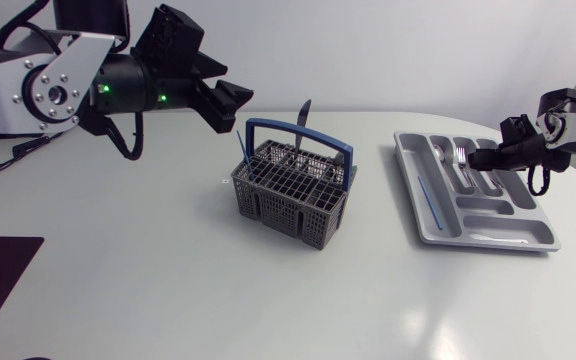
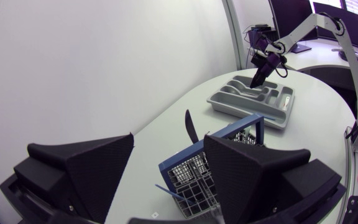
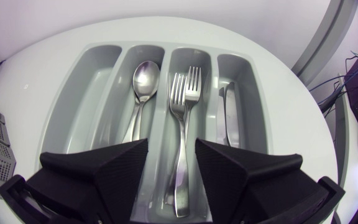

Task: Unload the cutlery basket into the drawer organizer.

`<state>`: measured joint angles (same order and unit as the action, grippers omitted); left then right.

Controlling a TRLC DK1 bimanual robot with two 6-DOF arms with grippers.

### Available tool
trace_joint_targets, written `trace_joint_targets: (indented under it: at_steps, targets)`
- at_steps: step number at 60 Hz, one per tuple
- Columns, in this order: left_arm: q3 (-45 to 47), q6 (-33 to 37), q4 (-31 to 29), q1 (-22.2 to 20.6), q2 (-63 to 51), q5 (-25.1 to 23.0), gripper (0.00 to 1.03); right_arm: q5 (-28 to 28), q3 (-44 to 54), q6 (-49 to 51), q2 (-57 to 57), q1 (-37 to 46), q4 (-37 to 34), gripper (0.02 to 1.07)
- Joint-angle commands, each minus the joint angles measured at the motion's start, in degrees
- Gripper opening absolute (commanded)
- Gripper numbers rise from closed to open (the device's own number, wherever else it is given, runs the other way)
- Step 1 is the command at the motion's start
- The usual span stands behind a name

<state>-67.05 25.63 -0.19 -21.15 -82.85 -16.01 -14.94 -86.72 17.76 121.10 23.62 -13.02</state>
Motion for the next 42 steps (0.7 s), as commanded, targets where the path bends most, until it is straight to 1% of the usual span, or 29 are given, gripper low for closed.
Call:
trace_joint_targets:
  at_steps: [1,8,10,17,25,27,29,32,34,36,42]
  targets:
    - [1.83,1.71,0.45,1.20,1.46,-0.25,0.90,0.17,4.01,-1.06,-6.58,-0.33,0.97,0.69]
    - [4.64,2.41,2.82,2.07,2.08,-0.60,0.90,-0.44,10.60,0.00,-14.40,-1.64,1.41,0.70]
    - [5.43,2.50,3.70,2.25,2.17,-0.60,0.90,-0.79,12.45,0.26,-16.51,-2.08,1.59,0.71]
    - [7.81,2.50,6.34,2.87,1.73,-0.60,0.90,-1.32,19.31,1.31,-24.42,-5.60,1.50,0.72]
    - [7.46,1.79,6.51,3.92,-1.00,-0.78,0.90,-1.85,23.79,1.05,-32.77,-10.70,-1.13,0.75]
    - [7.02,1.09,6.43,4.36,-2.05,-1.57,0.90,-2.11,24.84,0.96,-34.79,-12.45,-1.93,0.75]
    - [5.52,-1.02,5.81,5.15,-4.25,-3.50,0.90,-2.11,26.16,0.43,-37.43,-14.83,-2.98,0.75]
    - [3.76,-2.42,4.05,5.94,-5.92,-4.38,0.89,-2.11,26.95,0.00,-39.10,-17.02,-3.77,0.75]
    - [1.48,-4.01,1.59,6.73,-7.94,-6.23,0.89,-2.02,27.48,-0.62,-40.68,-19.13,-4.91,0.75]
    - [-0.19,-5.15,-0.08,7.26,-9.26,-6.93,0.89,-2.02,27.74,-0.97,-41.65,-20.36,-5.70,0.75]
    - [-7.13,-8.58,-8.34,8.67,-13.74,-9.65,0.89,-1.85,28.01,-2.47,-44.46,-24.23,-8.25,0.75]
